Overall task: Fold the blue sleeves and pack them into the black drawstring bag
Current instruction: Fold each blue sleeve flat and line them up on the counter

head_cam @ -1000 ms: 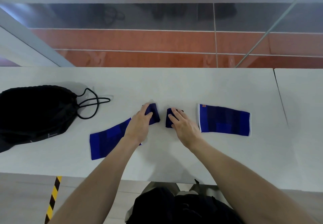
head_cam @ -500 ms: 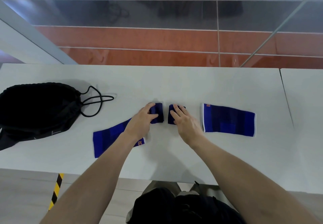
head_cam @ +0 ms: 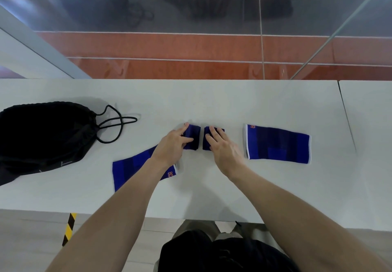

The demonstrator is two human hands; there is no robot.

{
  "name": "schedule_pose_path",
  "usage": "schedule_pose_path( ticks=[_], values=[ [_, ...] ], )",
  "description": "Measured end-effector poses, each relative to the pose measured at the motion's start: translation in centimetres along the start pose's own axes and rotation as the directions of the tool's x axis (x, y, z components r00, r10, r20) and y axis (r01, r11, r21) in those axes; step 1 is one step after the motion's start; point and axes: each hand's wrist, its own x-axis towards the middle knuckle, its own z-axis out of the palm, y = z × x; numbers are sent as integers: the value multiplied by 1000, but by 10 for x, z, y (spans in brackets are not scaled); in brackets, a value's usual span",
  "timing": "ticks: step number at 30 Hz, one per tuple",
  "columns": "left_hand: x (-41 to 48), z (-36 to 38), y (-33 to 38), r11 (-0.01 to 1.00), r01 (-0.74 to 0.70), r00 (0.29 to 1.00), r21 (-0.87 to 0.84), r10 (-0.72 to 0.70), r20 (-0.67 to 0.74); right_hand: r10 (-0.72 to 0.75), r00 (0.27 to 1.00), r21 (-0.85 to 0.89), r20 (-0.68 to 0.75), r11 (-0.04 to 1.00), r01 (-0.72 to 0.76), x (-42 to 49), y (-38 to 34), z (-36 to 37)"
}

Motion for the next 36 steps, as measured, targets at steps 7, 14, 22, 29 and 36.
schedule_pose_path(
  ticks=[7, 14, 22, 29, 36],
  values=[
    [4, 6, 2, 1000, 13, 1000, 28, -14, 7, -15, 1000, 55, -13, 998, 16, 3, -4, -3],
    [2, -4, 9, 996, 69, 997, -63, -72, -41, -2, 999, 86, -44, 996, 5, 5, -5, -7],
    [-29, -24, 17, 994, 108, 983, -34, -112, -144, -47, 999, 1, -11, 999, 47, -5, -3, -29],
    [-82, -14, -27, 900, 417, 909, 128, -408, -86, -43, 986, -45, 159, 998, 51, -32, -16, -41],
    [-119, 17, -38, 871, 442, 887, 214, -460, 41, 33, 946, 153, 323, 984, -87, -41, -60, -15]
  ],
)
